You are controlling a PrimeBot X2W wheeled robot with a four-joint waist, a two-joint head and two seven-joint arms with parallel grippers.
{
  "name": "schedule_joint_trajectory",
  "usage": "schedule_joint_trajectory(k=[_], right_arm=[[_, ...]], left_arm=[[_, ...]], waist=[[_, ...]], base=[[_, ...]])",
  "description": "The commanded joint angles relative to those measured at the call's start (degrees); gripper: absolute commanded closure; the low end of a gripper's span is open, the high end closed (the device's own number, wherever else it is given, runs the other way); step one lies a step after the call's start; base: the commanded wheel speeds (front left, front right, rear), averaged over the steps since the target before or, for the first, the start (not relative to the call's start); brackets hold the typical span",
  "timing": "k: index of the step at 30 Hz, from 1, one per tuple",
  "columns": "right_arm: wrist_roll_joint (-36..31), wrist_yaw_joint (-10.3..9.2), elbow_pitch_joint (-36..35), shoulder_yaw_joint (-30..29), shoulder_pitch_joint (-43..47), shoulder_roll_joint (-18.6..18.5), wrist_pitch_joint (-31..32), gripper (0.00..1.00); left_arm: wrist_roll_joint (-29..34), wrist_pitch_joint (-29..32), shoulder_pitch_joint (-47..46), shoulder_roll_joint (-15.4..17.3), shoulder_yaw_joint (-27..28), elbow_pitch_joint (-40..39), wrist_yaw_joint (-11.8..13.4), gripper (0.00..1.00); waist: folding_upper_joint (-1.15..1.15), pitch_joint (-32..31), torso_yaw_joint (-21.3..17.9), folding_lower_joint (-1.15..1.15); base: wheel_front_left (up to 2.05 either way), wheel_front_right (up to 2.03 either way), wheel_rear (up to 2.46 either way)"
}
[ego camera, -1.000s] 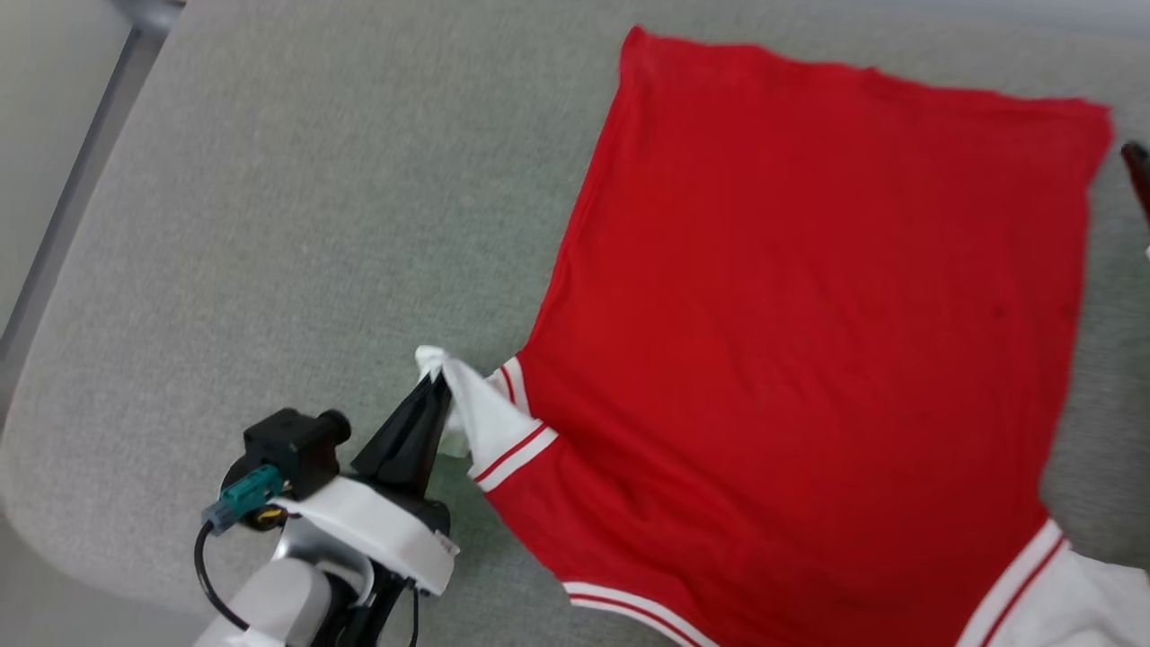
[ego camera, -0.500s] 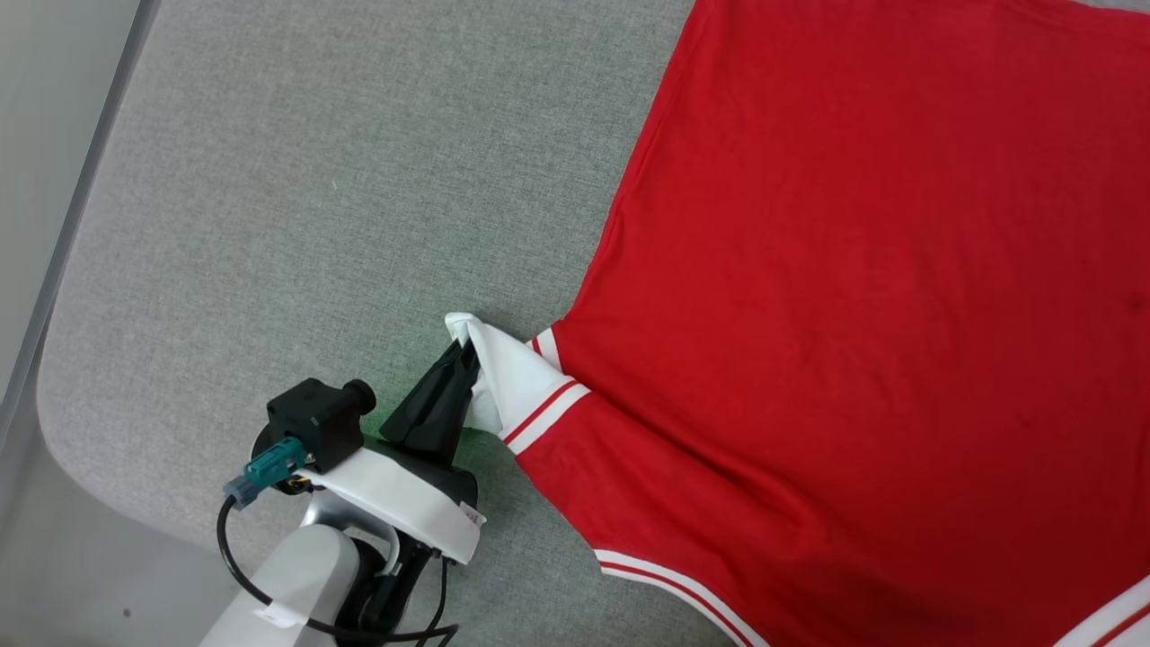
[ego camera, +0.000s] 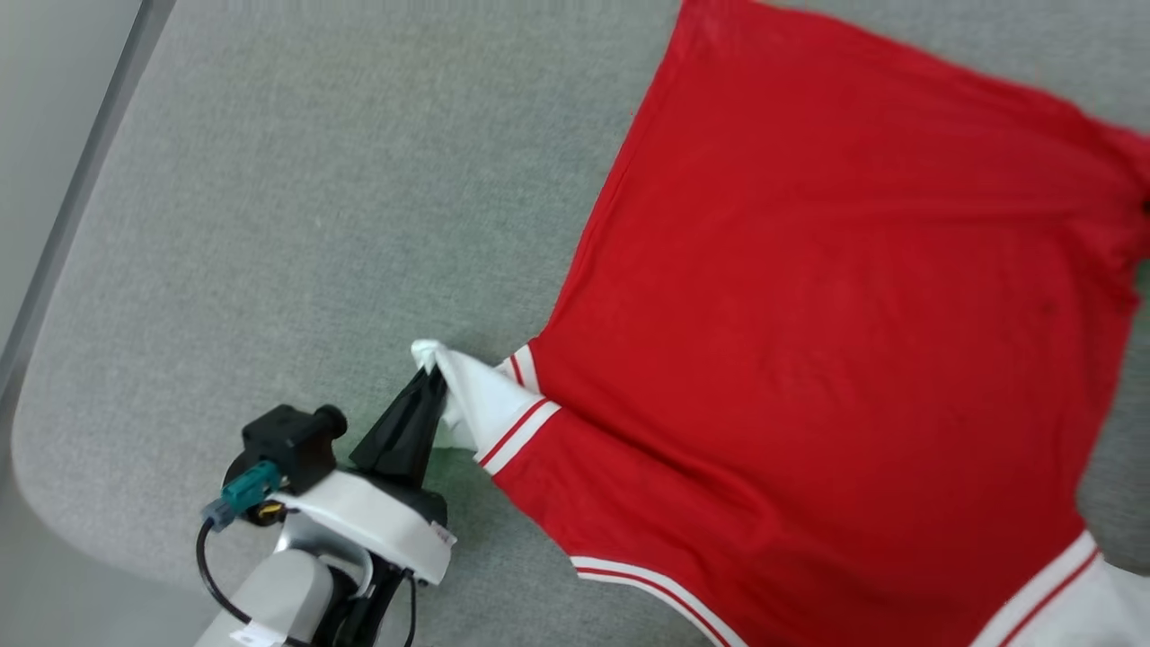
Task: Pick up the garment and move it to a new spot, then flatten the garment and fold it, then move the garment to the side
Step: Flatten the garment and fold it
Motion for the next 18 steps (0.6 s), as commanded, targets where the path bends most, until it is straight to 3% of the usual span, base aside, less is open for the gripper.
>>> schedule_joint_trajectory(k=[1, 10, 18], right_arm=[[1.34, -0.09, -2.78, 0.88, 3.98, -1.10, 0.72, 1.00], [7.62, -0.09, -19.20, -0.43, 22.45, -0.51, 1.93, 1.00], [10.41, -0.08, -32.22, -7.31, 44.26, 7.04, 0.58, 1.00]], left_arm=[[-0.35, 0.14, 1.24, 0.74, 0.36, -0.01, 0.57, 1.00], [-1.77, 2.32, 5.20, 3.51, 2.15, -1.17, 3.09, 1.00], [-3.48, 4.13, 9.76, 5.79, 3.99, -3.12, 5.87, 1.00]], waist=[[0.00, -3.36, -3.15, -0.01], [0.00, -9.20, -10.49, -0.01], [0.00, -13.23, -16.64, -0.01]], base=[[0.00, 0.00, 0.00], [0.00, 0.00, 0.00], [0.00, 0.00, 0.00]])
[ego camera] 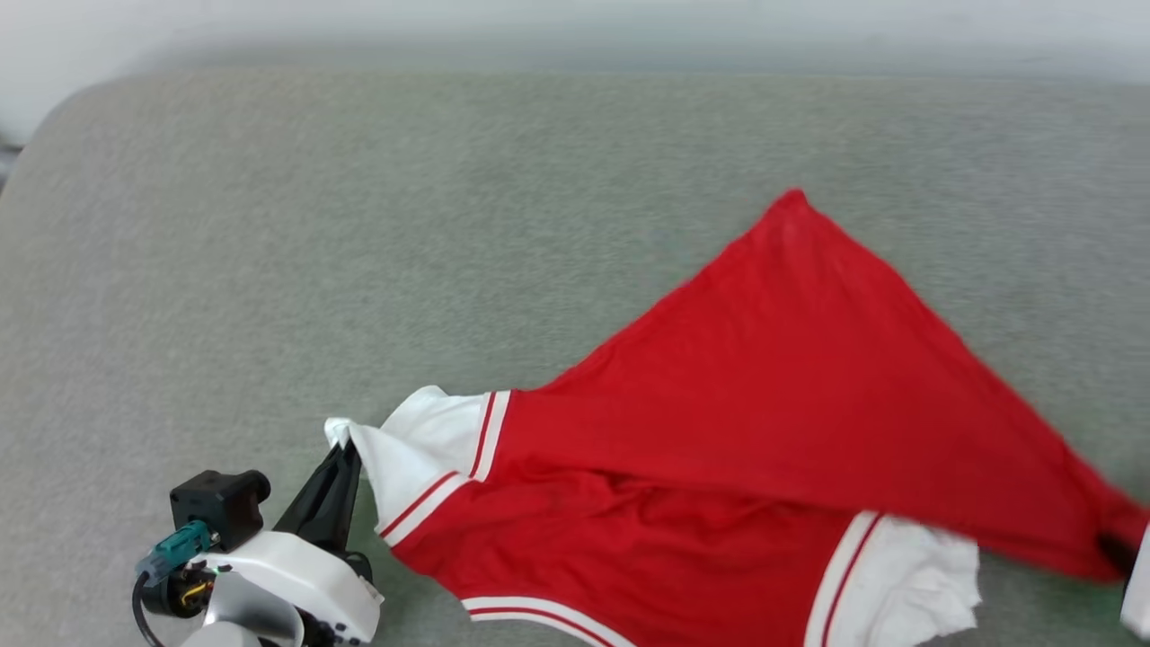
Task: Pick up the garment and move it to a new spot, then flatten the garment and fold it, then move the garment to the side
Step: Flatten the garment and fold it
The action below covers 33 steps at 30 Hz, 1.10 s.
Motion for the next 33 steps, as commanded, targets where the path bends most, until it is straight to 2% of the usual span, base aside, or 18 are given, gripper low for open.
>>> schedule_joint_trajectory(k=[1, 4, 9, 10, 11, 12, 18, 20, 23, 26, 28, 31, 33], right_arm=[[0.01, -0.06, -1.02, -0.66, 2.67, 1.11, -0.37, 1.00], [0.62, -0.06, -3.28, -1.54, 8.50, 4.89, -0.98, 1.00], [2.14, -0.06, -2.78, -1.73, 15.98, 8.04, -3.27, 1.00], [2.92, -0.06, -2.41, -1.51, 16.73, 8.27, -4.56, 0.93], [3.47, -0.06, -1.99, -1.18, 17.24, 8.34, -6.10, 0.27], [4.48, -0.05, -1.44, -0.57, 17.67, 8.43, -8.27, 0.00], [8.01, -0.05, 1.47, 0.93, 14.71, 8.40, -30.57, 0.00], [6.91, -0.05, 1.80, 1.71, 12.83, 8.44, -37.86, 0.00], [4.99, -0.05, 2.88, 2.74, 9.02, 8.42, -45.45, 0.00], [3.83, -0.05, 5.65, 4.52, 3.84, 6.88, -48.15, 0.00], [4.51, -0.05, 7.84, 6.66, -0.01, 5.25, -47.16, 0.00], [5.52, -0.05, 10.80, 9.92, -5.68, 1.56, -42.55, 0.00], [6.73, -0.05, 12.90, 11.98, -9.30, -1.12, -37.28, 0.00]], left_arm=[[-0.38, 0.39, 0.93, 0.48, 0.24, -0.27, 0.45, 1.00], [-0.64, 1.34, 1.77, 1.06, 0.68, -1.05, 1.39, 1.00], [-0.81, 2.41, 3.27, 1.89, 1.02, -1.96, 2.81, 1.00], [-0.89, 2.64, 3.35, 2.01, 1.09, -2.25, 2.97, 1.00], [-0.97, 2.81, 3.32, 2.07, 1.13, -2.54, 3.20, 1.00], [-1.00, 2.84, 3.44, 2.13, 1.17, -2.80, 3.33, 1.00], [-0.43, 3.19, 3.43, 2.11, 0.88, -4.32, 4.37, 1.00], [-0.35, 3.33, 2.93, 2.01, 0.71, -4.86, 4.60, 1.00], [-0.14, 3.17, 2.04, 1.88, 0.76, -5.78, 4.86, 1.00], [0.12, 2.98, 1.28, 1.81, 0.85, -6.59, 5.13, 1.00], [0.27, 2.78, 0.43, 1.54, 0.65, -7.07, 5.07, 1.00], [0.63, 2.42, -0.83, 1.11, 0.26, -7.59, 4.85, 1.00], [0.92, 2.27, -1.79, 0.69, -0.20, -7.66, 4.51, 1.00]], waist=[[0.00, -2.24, -2.78, 0.01], [0.00, -2.49, -4.49, 0.01], [0.00, -3.54, -6.28, 0.01], [0.00, -3.64, -6.45, 0.01], [0.00, -3.72, -6.57, 0.01], [0.00, -3.74, -6.65, 0.01], [0.00, -3.43, -6.35, 0.01], [0.00, -3.07, -5.98, 0.01], [0.00, -2.17, -5.51, 0.01], [0.00, -0.76, -5.15, 0.01], [0.00, 0.30, -4.64, 0.01], [0.00, 1.85, -3.87, 0.01], [0.00, 2.74, -3.06, 0.01]], base=[[0.00, 0.00, 0.00], [0.00, 0.00, 0.00], [0.00, 0.00, 0.00], [0.00, 0.00, 0.00], [0.00, 0.00, 0.00], [0.00, 0.00, 0.00], [0.00, 0.00, 0.00], [0.00, 0.00, 0.00], [0.00, 0.00, 0.00], [0.00, 0.00, 0.00], [0.00, 0.00, 0.00], [0.00, 0.00, 0.00], [0.00, 0.00, 0.00]])
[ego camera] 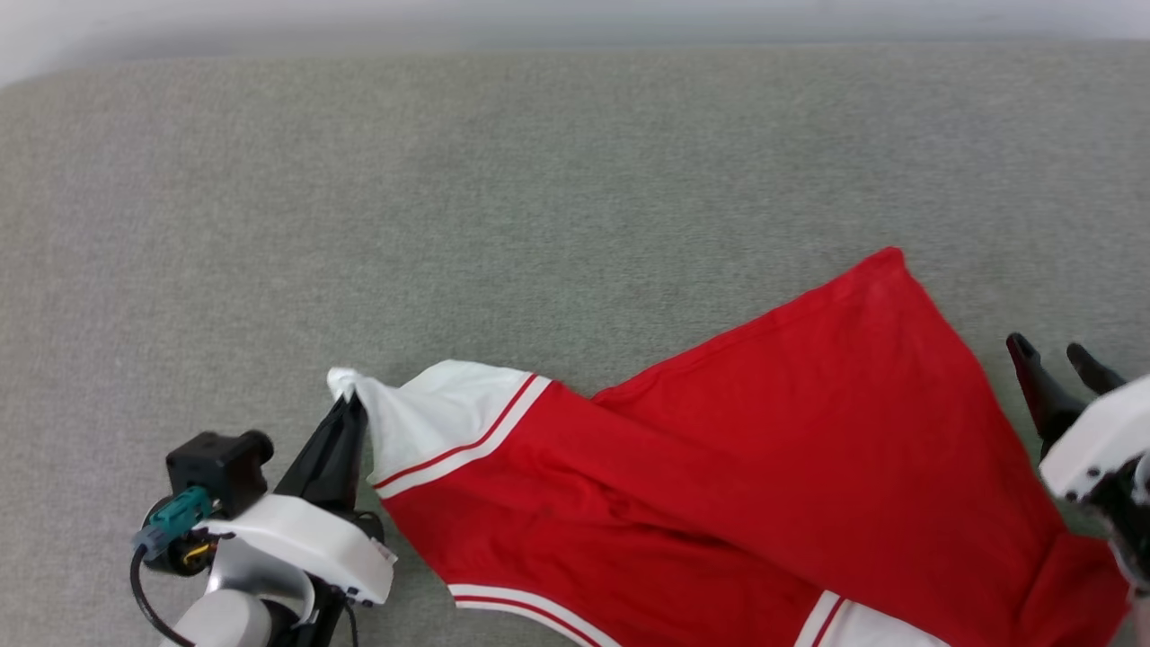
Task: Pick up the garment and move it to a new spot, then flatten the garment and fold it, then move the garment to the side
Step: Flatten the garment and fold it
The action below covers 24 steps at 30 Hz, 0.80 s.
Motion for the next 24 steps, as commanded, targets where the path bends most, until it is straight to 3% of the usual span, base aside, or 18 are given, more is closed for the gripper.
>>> schedule_joint_trajectory(k=[1, 6, 12, 17, 22, 23, 24], right_arm=[[0.90, -0.04, 1.23, 0.97, -2.93, -1.74, 3.83, 0.00], [2.09, -0.04, 3.30, 4.63, -11.11, -6.27, 17.97, 0.00], [1.40, -0.04, 4.67, 9.36, -17.60, -9.04, 26.03, 0.00], [4.45, -0.03, 8.74, 13.03, -19.14, -9.09, 30.13, 0.00], [8.01, -0.03, 14.37, 14.83, -16.64, -8.11, 38.71, 0.00], [8.41, -0.03, 15.17, 14.62, -16.34, -7.99, 39.96, 0.62], [8.23, -0.03, 15.87, 14.50, -16.07, -8.11, 40.98, 1.00]], left_arm=[[0.37, -0.32, -1.34, -0.48, -0.34, -0.20, -0.37, 1.00], [0.90, -0.88, -4.50, -1.58, -1.51, 0.58, -1.87, 1.00], [1.38, -1.94, -8.15, -3.04, -2.74, 1.78, -3.43, 1.00], [1.38, -2.90, -10.30, -4.32, -3.30, 3.25, -4.41, 1.00], [1.21, -3.63, -11.09, -4.84, -3.38, 4.73, -4.90, 1.00], [1.14, -3.72, -11.20, -4.88, -3.33, 4.96, -4.96, 1.00], [1.08, -3.96, -11.26, -4.95, -3.15, 5.21, -4.86, 1.00]], waist=[[0.00, 1.42, 1.38, 0.00], [0.00, 3.93, 3.93, 0.00], [0.00, 7.11, 6.72, 0.00], [0.00, 8.98, 8.04, 0.00], [0.00, 9.74, 8.51, 0.00], [0.00, 9.79, 8.52, 0.00], [0.00, 9.81, 8.53, 0.00]], base=[[0.00, 0.00, 0.00], [0.00, 0.00, 0.00], [0.00, 0.00, 0.00], [0.00, 0.00, 0.00], [0.00, 0.00, 0.00], [0.00, 0.00, 0.00], [0.00, 0.00, 0.00]])
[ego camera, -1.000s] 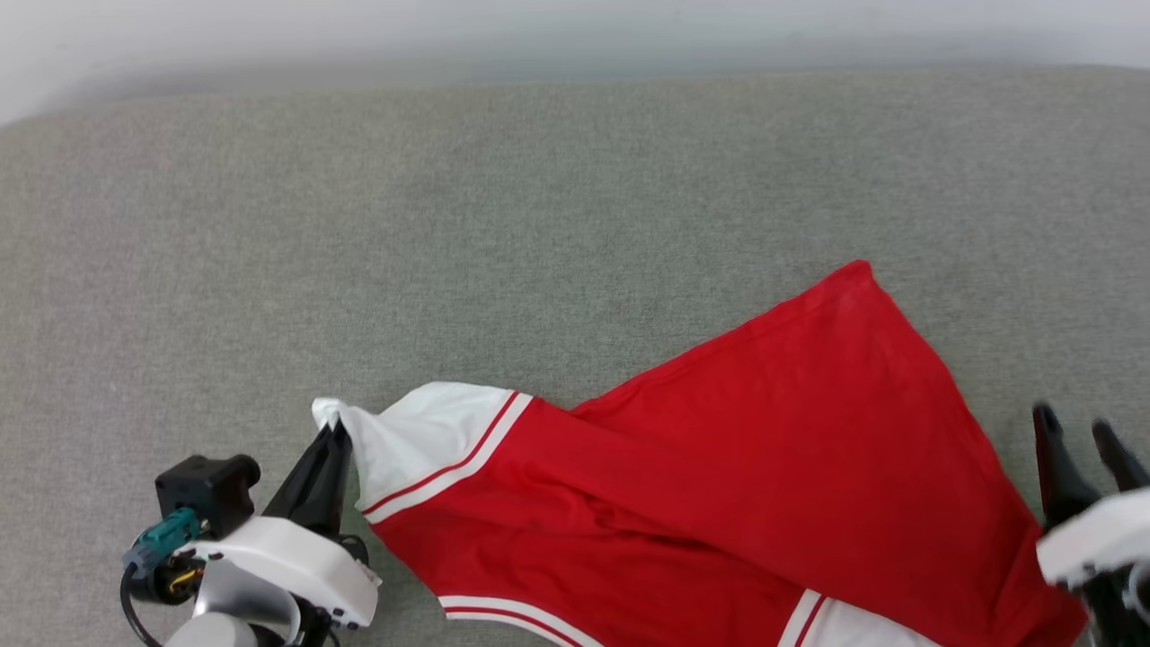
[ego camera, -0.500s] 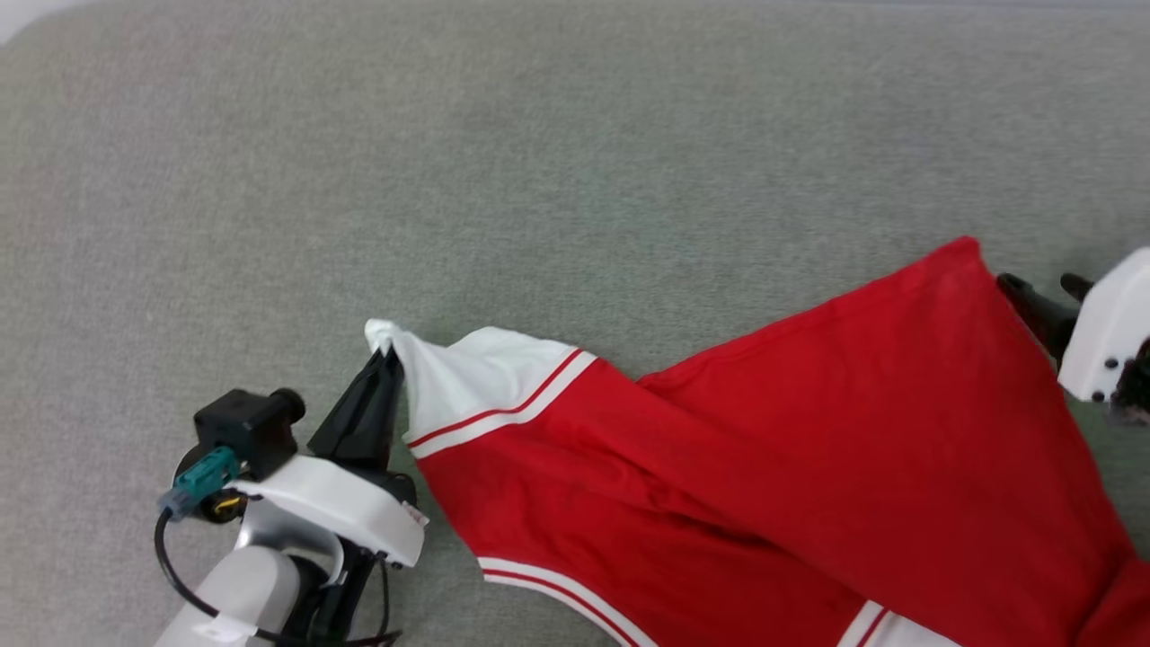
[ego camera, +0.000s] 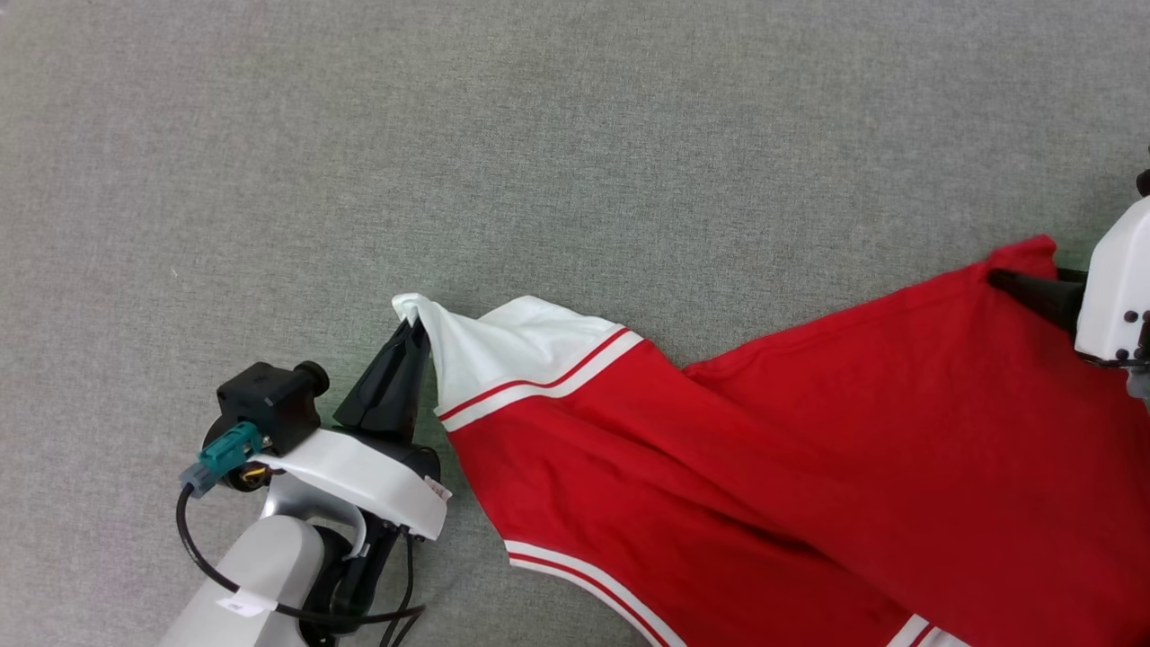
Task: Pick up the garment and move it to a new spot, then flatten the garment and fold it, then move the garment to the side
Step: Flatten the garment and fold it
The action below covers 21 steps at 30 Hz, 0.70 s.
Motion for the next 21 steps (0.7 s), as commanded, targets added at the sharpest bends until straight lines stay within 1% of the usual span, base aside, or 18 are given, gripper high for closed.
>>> schedule_joint_trajectory(k=[1, 6, 9, 13, 17, 21], right_arm=[[0.83, -0.04, 4.90, 2.25, 5.38, 2.66, 4.08, 1.00], [0.66, -0.03, 3.87, 1.33, 3.49, 2.59, 1.55, 1.00], [-1.47, -0.05, 1.59, 0.72, 1.51, 1.74, -3.37, 1.00], [-4.96, -0.06, 0.46, -0.51, -1.09, 1.43, -9.87, 1.00], [-8.57, -0.06, 0.39, -2.52, -4.01, 2.40, -16.26, 1.00], [-10.80, -0.07, 0.84, -4.92, -8.14, 3.09, -21.69, 1.00]], left_arm=[[-0.19, -0.56, -1.01, -0.16, 0.43, 0.39, -0.16, 1.00], [-0.55, -1.17, -1.03, 0.00, 1.17, 1.39, -0.16, 1.00], [-0.67, -1.33, -1.33, 0.85, 2.22, 1.85, 0.51, 1.00], [-0.53, -0.75, -3.33, 2.81, 4.03, 2.01, 1.15, 1.00], [-0.89, 0.72, -7.64, 4.92, 6.10, 2.12, 1.07, 1.00], [-1.56, 2.48, -14.91, 6.05, 7.84, 3.08, 0.45, 1.00]], waist=[[0.00, 0.00, 0.01, 0.00], [0.00, -0.89, -0.37, 0.00], [0.00, -2.13, -1.01, 0.00], [0.00, -3.98, -2.24, 0.00], [0.00, -5.24, -3.49, 0.00], [0.00, -5.50, -4.72, 0.00]], base=[[0.00, 0.00, 0.00], [0.00, 0.00, 0.00], [0.00, 0.00, 0.00], [0.00, 0.00, 0.00], [0.00, 0.00, 0.00], [0.00, 0.00, 0.00]])
